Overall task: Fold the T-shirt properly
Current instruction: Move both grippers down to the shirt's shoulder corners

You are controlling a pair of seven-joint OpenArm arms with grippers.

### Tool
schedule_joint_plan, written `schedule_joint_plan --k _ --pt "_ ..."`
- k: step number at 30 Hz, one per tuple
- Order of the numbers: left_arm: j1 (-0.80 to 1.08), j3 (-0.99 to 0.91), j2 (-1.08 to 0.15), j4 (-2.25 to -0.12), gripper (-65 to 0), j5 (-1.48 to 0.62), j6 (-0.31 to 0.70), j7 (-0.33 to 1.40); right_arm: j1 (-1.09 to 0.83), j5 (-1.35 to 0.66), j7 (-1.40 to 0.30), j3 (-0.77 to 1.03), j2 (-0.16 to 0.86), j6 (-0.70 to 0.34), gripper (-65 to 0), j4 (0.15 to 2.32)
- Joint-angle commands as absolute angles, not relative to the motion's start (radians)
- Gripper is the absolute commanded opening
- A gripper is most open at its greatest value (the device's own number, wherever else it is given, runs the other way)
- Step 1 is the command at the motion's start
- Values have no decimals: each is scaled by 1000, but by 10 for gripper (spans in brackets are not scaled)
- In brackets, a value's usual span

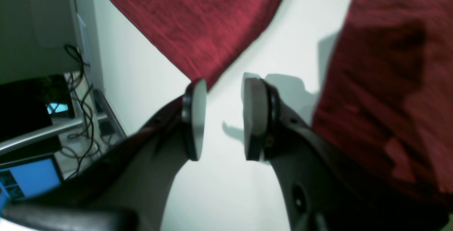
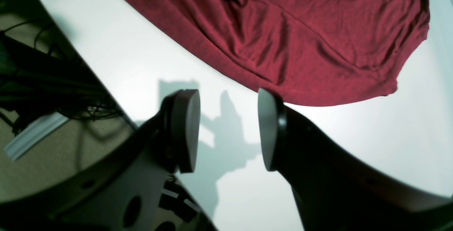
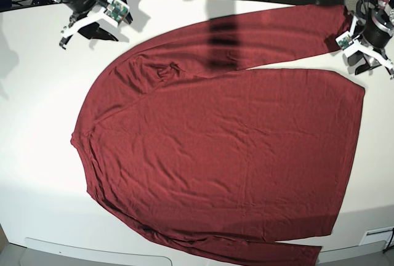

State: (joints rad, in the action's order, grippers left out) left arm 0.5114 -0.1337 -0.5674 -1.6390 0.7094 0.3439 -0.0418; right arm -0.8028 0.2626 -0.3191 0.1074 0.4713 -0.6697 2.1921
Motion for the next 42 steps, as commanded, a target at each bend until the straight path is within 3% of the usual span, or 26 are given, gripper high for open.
schedule_joint_plan --k 1,13,21,33,38,42 --pt "500 -141 -585 -1641 -469 707 327 -56 -797 263 -303 110 479 -657 -381 2202" --pt "431 -30 -585 -1602 -469 707 326 -116 -778 258 -300 110 478 -654 -381 2201" --pt "313 68 -586 -1512 -469 707 326 20 -779 259 -307 110 479 -654 -381 2201" --pt "334 68 -652 -1466 -469 662 326 97 -778 258 -302 110 479 -654 -381 2201" --pt "369 68 -647 -1465 -469 662 326 -38 -769 257 -294 110 479 -654 -381 2201" --pt "344 68 -628 -1464 -469 662 326 -42 -759 251 -294 110 479 -654 -381 2201"
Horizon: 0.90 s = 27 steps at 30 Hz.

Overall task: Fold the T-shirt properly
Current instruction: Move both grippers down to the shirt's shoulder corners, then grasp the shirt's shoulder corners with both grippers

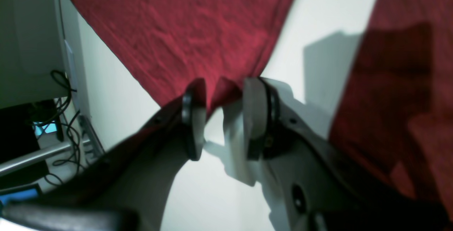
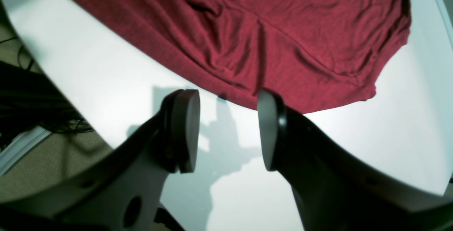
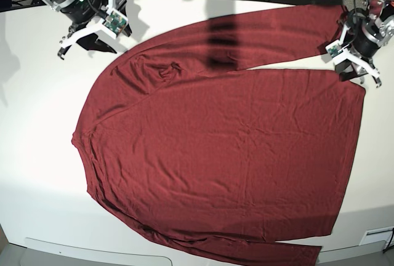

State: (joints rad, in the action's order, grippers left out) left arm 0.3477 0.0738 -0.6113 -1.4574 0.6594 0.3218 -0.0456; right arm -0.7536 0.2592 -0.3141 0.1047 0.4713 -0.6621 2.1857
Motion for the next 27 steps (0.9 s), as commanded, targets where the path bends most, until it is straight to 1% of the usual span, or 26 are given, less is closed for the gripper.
schedule_joint_plan --k 1,5,8,13,15,21,24,27 --pt "334 68 -629 -1464 -469 662 326 -43 -758 251 -294 110 479 -654 -381 2201" --pt "305 68 -629 -1436 -469 662 326 -43 -760 251 -296 110 479 -654 -381 2201" --pt "290 68 -629 -1369 -469 662 326 -45 -759 251 -296 110 479 -654 -381 2201" --pt "288 68 -629 -1262 -469 693 326 -104 -759 251 -292 110 479 -654 -381 2201" --pt "288 68 -629 -1251 -469 692 326 -131 -759 251 -292 110 479 -654 -381 2201" --pt "266 68 -607 -1252 -469 692 338 -130 -759 251 -291 110 479 -654 -381 2201" --pt "250 68 -600 -1252 -469 690 406 -134 -760 251 -292 110 479 -654 -381 2201" --pt "227 68 -599 -1252 -469 688 512 -136 -760 251 -292 110 479 -654 -381 2201"
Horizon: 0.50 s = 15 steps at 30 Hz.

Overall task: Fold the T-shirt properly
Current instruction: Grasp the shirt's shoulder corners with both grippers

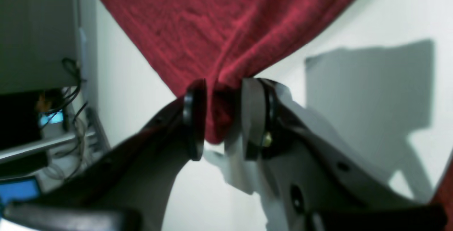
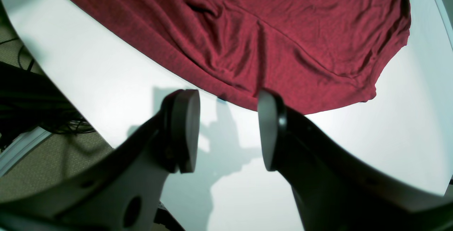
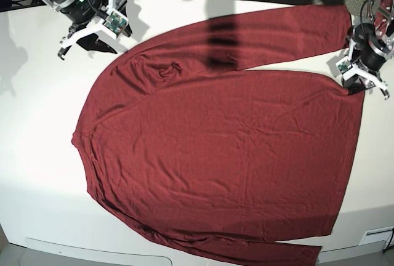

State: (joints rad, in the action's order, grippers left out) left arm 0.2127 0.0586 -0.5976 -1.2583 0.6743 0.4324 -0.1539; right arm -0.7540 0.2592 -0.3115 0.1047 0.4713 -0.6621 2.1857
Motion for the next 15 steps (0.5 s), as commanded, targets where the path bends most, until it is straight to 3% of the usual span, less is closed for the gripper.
schedule_joint_plan --k 1,6,9,15 --pt "220 68 -599 -1252 -469 688 544 -136 -760 251 -292 110 479 -654 -381 2201" --pt "201 68 -599 -1251 -494 688 655 -101 -760 251 -292 110 479 -654 -381 2201" --pt "202 68 -599 -1251 -637 677 698 -39 -760 251 -292 110 479 -654 -381 2201" --pt "203 68 -599 -1251 -650 540 698 -22 -759 251 -270 110 481 -654 -381 2201"
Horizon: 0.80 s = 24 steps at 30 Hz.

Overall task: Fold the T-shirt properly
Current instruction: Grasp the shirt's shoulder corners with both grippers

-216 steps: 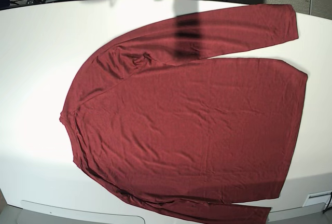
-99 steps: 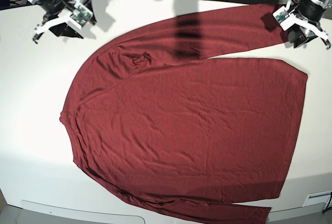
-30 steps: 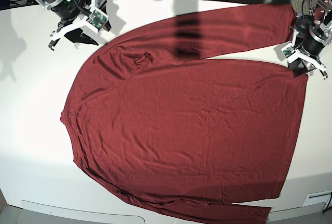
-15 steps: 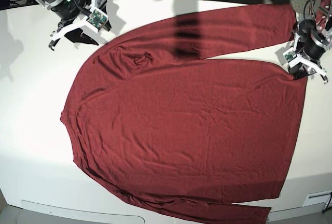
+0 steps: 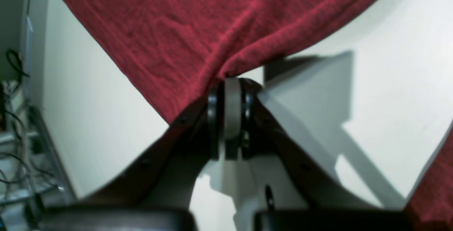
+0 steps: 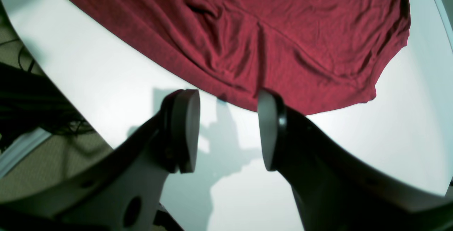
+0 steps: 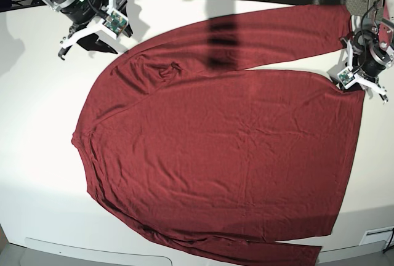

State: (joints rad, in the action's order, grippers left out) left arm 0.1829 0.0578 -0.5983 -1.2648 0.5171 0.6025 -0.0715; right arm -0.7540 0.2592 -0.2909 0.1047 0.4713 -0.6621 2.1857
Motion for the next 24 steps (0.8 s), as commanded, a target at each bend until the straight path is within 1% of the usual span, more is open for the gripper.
schedule_joint_plan --k 1,6,10,14,17,22,24 --pt "205 68 -599 -1251 -650 525 698 -22 -759 251 -268 110 486 -655 -381 2201" --pt "208 68 -599 -1251 -650 433 698 -23 -759 352 -269 110 565 -655 -381 2200" --pt "208 68 -599 -1252 -650 417 698 -22 -759 364 -254 110 612 -655 -381 2164" --pt "208 68 -599 -1252 -650 417 698 -22 -716 414 -167 108 618 -655 -380 2048" --pt "208 68 -599 -1252 -650 417 698 -22 -649 447 -154 80 619 -656 -380 1980" --pt "208 68 -599 -1252 -650 418 698 -22 -564 453 -159 -45 618 -658 -380 1903" --pt "208 68 -599 -1252 -650 417 698 -22 -525 503 -160 -109 618 -658 -380 1866"
